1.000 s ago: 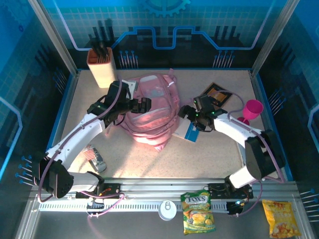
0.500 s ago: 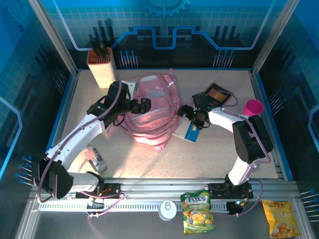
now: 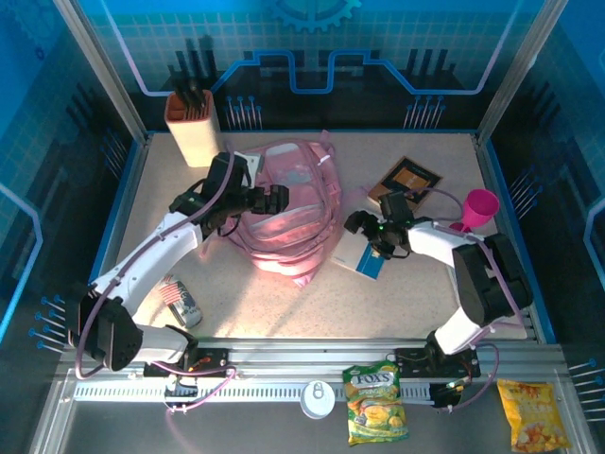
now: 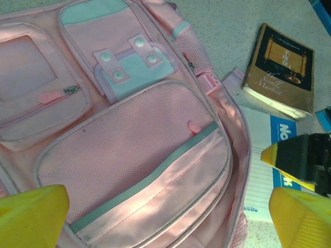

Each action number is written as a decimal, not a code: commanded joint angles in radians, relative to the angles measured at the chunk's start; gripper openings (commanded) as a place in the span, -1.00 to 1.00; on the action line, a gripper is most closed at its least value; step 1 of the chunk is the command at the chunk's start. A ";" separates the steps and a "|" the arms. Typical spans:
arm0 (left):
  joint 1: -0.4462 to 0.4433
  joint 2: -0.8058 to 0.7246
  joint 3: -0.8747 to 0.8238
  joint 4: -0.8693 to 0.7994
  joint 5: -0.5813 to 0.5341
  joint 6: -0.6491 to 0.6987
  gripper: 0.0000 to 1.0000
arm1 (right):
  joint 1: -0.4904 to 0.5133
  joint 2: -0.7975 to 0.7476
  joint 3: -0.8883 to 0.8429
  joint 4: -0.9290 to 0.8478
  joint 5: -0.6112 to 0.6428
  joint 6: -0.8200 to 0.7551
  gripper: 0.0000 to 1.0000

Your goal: Pack the student bag

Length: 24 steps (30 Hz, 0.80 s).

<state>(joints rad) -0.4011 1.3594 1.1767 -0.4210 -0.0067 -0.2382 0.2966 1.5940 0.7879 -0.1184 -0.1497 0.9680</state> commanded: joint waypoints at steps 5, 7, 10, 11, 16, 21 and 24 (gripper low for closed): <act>0.005 0.071 0.076 -0.001 0.106 -0.052 0.98 | -0.031 -0.127 -0.149 -0.217 0.107 -0.014 0.99; 0.000 0.097 0.092 0.003 0.142 -0.075 0.99 | -0.029 -0.169 -0.148 -0.252 0.145 -0.020 0.98; -0.020 0.138 0.116 0.015 0.181 -0.110 0.98 | -0.023 -0.215 -0.136 -0.225 0.151 -0.030 0.89; -0.032 0.152 0.125 0.017 0.188 -0.121 0.99 | -0.023 -0.216 -0.127 -0.201 0.130 -0.035 0.84; -0.088 0.225 0.166 0.019 0.214 -0.182 0.99 | -0.002 -0.131 -0.038 -0.141 0.052 -0.056 0.58; -0.138 0.283 0.181 0.027 0.256 -0.246 0.95 | 0.018 -0.029 0.028 -0.121 0.056 -0.075 0.46; -0.160 0.312 0.188 0.021 0.268 -0.269 0.91 | 0.026 0.020 0.053 -0.127 0.054 -0.089 0.43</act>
<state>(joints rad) -0.5438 1.6474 1.3296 -0.4091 0.2150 -0.4541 0.3069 1.5749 0.8135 -0.2390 -0.0872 0.9062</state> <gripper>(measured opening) 0.960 0.715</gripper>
